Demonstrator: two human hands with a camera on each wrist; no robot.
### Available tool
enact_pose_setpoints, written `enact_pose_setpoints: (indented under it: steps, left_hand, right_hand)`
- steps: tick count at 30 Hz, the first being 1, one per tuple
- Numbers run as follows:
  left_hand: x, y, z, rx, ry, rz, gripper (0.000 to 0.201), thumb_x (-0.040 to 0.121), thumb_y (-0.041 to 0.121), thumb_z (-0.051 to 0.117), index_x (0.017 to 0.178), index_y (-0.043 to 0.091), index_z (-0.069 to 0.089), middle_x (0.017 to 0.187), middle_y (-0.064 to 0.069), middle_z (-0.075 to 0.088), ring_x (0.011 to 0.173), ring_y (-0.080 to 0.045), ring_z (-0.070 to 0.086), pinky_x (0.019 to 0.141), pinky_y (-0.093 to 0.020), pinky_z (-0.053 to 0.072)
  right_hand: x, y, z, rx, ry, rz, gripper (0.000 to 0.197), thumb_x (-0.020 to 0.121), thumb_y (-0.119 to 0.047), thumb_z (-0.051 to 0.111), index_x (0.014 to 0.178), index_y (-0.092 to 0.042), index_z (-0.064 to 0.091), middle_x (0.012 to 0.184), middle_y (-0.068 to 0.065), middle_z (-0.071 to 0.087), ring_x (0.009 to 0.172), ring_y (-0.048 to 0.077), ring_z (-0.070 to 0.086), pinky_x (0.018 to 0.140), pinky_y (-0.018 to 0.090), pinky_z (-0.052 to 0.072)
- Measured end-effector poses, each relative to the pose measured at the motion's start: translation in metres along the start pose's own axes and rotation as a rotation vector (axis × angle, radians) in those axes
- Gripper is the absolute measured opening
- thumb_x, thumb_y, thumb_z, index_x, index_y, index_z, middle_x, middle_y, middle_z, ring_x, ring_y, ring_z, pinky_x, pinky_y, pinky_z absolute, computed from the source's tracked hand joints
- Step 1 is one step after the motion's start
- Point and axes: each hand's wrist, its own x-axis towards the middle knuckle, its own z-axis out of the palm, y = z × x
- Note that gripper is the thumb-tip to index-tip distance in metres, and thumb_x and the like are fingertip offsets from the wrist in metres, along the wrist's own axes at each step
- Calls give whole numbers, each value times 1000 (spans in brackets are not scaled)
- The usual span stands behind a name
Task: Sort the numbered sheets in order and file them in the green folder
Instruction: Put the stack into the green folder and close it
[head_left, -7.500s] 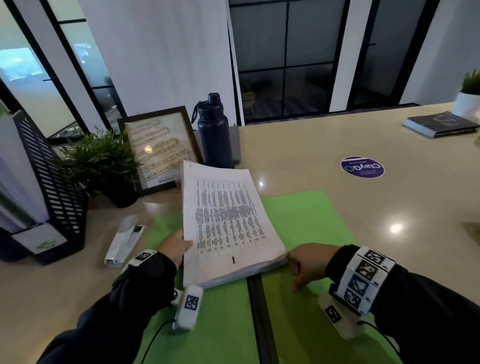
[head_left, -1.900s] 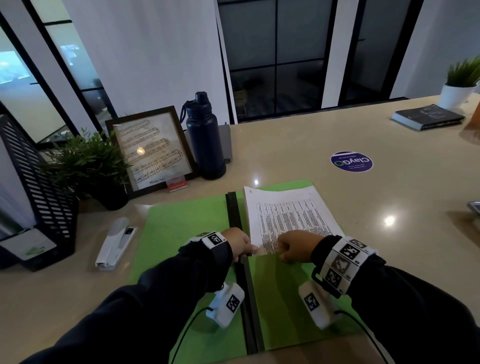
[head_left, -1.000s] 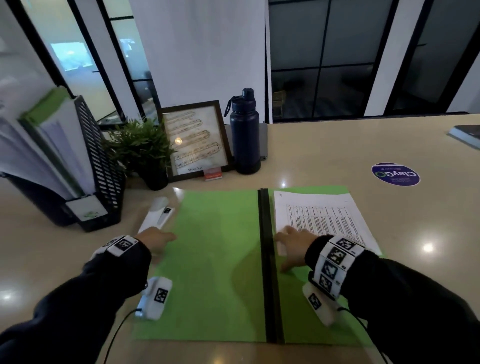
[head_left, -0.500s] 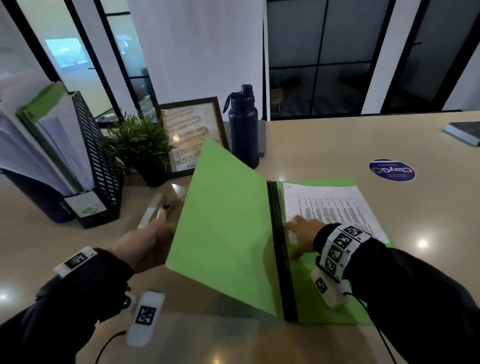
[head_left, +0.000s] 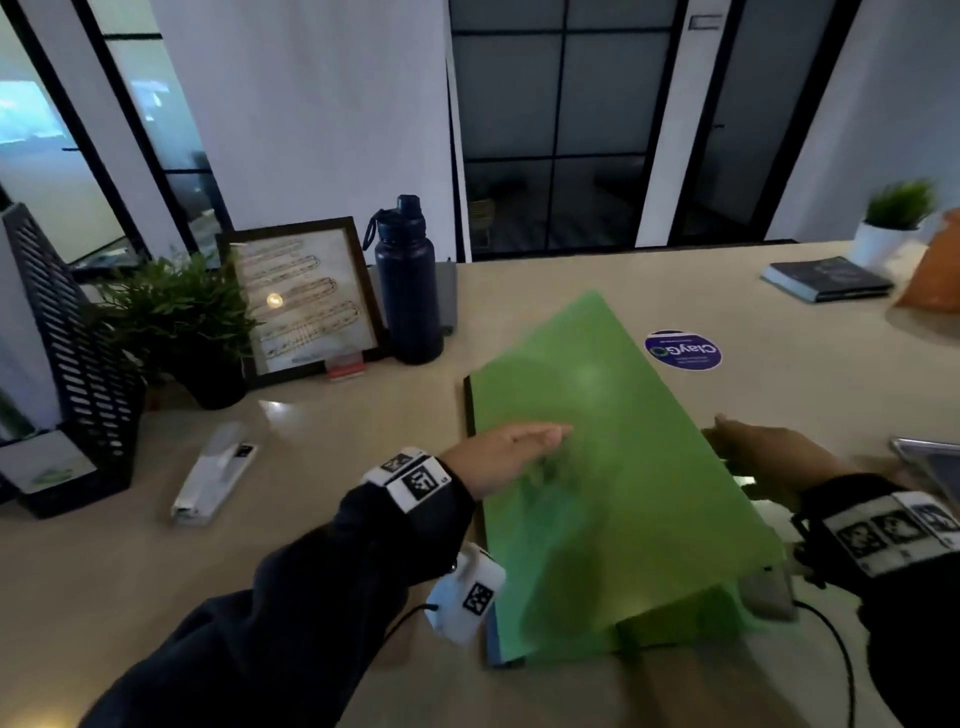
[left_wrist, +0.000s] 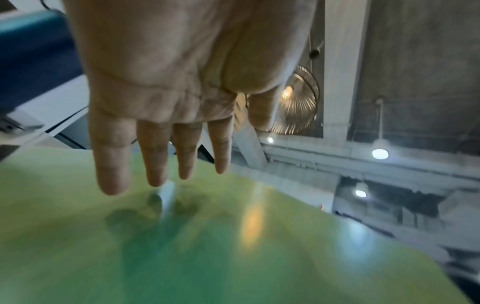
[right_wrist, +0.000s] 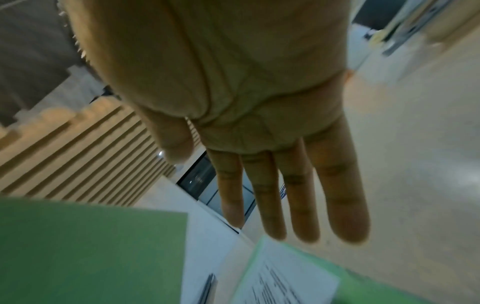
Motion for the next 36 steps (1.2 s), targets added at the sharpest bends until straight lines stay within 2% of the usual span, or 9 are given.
enact_pose_setpoints:
  steps: [3, 5, 8, 10, 13, 18, 24, 31, 36]
  left_hand:
    - [20, -4, 21, 332, -192, -93, 48, 99, 40, 33, 140, 17, 40, 149, -1, 36, 136, -18, 34, 102, -22, 26]
    - [30, -12, 29, 551, -298, -153, 49, 100, 38, 33, 140, 11, 41, 150, -8, 34, 136, -23, 34, 110, -31, 25]
    - [35, -24, 27, 687, -275, -207, 49, 98, 41, 38, 138, 14, 44, 150, -8, 34, 137, -24, 33, 112, -36, 24]
    - [33, -32, 16, 705, -242, -237, 48, 96, 45, 39, 136, 20, 48, 150, -6, 34, 137, -24, 33, 112, -37, 25]
    - [21, -42, -4, 681, -236, -289, 48, 95, 48, 38, 137, 25, 44, 156, -7, 16, 142, -27, 19, 117, -44, 15]
    - [-22, -63, -30, 645, -203, -338, 49, 95, 47, 39, 140, 26, 40, 157, -6, 9, 145, -21, 11, 116, -38, 9]
    - [-63, -95, -69, 669, -103, -457, 56, 95, 47, 40, 145, 26, 28, 158, -2, 8, 145, -18, 10, 116, -34, 9]
    - [-79, -114, -95, 726, -38, -549, 58, 94, 47, 43, 146, 29, 25, 157, -3, 8, 142, -24, 20, 117, -38, 18]
    - [-77, -118, -102, 721, -31, -561, 58, 93, 49, 43, 145, 31, 26, 157, -2, 7, 141, -26, 22, 116, -43, 20]
  right_hand:
    - [-3, 10, -17, 118, -43, 87, 58, 97, -53, 25, 104, -9, 63, 101, 13, 68, 89, 28, 61, 71, 37, 49]
    - [-1, 17, -15, -30, -63, 140, 50, 96, -50, 33, 111, -9, 59, 107, 12, 65, 93, 27, 60, 70, 38, 51]
    - [5, 25, 6, -359, -128, 181, 31, 94, -32, 52, 114, -9, 55, 105, 10, 59, 88, 23, 58, 67, 41, 56]
    - [9, 23, 24, -492, -145, 169, 31, 92, -28, 57, 117, -12, 50, 99, 8, 58, 87, 25, 61, 67, 41, 59]
    - [11, 13, 48, -566, -177, 135, 47, 89, -27, 61, 130, -14, 43, 97, 12, 60, 89, 32, 66, 68, 45, 59]
    - [10, -5, 92, -582, -263, 52, 47, 91, -24, 60, 132, -10, 43, 89, 6, 55, 70, 18, 61, 63, 36, 59]
    - [16, -25, 151, -520, -353, -35, 52, 91, -23, 58, 137, -7, 39, 111, 11, 51, 69, 22, 62, 59, 37, 59]
    - [23, -49, 203, -552, -393, -88, 44, 93, -25, 55, 129, -2, 44, 84, 5, 50, 65, 21, 58, 56, 32, 55]
    - [29, -53, 207, -511, -379, -71, 39, 92, -24, 56, 124, -4, 47, 85, 8, 54, 67, 22, 60, 51, 30, 55]
